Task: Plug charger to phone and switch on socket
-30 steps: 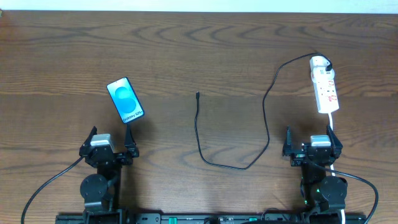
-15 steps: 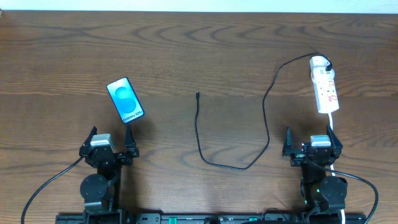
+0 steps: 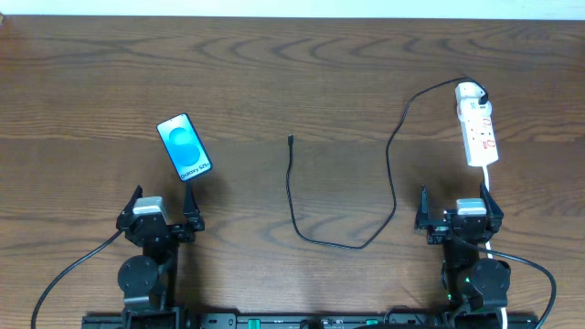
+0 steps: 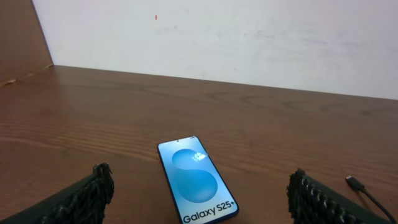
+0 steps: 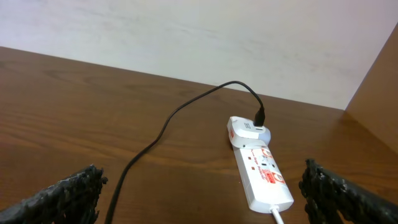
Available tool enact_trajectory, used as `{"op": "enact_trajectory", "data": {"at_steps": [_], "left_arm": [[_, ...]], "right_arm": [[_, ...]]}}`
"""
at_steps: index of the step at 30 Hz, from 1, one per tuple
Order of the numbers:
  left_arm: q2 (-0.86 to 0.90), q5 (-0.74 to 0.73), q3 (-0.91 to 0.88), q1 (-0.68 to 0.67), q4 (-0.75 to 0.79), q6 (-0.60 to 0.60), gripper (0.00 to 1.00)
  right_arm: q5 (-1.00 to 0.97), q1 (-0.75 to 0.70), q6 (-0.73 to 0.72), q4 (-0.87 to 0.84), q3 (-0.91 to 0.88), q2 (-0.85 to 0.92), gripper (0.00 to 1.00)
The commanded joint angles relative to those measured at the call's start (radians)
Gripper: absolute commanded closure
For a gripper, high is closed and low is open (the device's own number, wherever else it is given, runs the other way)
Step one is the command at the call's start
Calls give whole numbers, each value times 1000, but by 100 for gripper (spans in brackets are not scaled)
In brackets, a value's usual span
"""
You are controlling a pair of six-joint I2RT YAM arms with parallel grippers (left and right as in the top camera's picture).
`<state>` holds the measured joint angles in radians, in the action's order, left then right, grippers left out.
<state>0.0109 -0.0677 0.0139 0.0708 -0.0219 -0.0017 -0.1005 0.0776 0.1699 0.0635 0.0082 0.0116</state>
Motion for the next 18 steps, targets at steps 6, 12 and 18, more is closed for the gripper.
{"op": "enact_trajectory", "data": {"at_steps": [6,12,18], "left_arm": [[0,-2,-10,-3,-45,9,9],[0,-2,-10,-3,-45,9,10],[0,-2,-10,-3,-45,9,9]], "right_arm": [[5,3,3,2,-3,-6,1],[5,3,3,2,-3,-6,1],[5,2,3,3,-3,-6,1]]}}
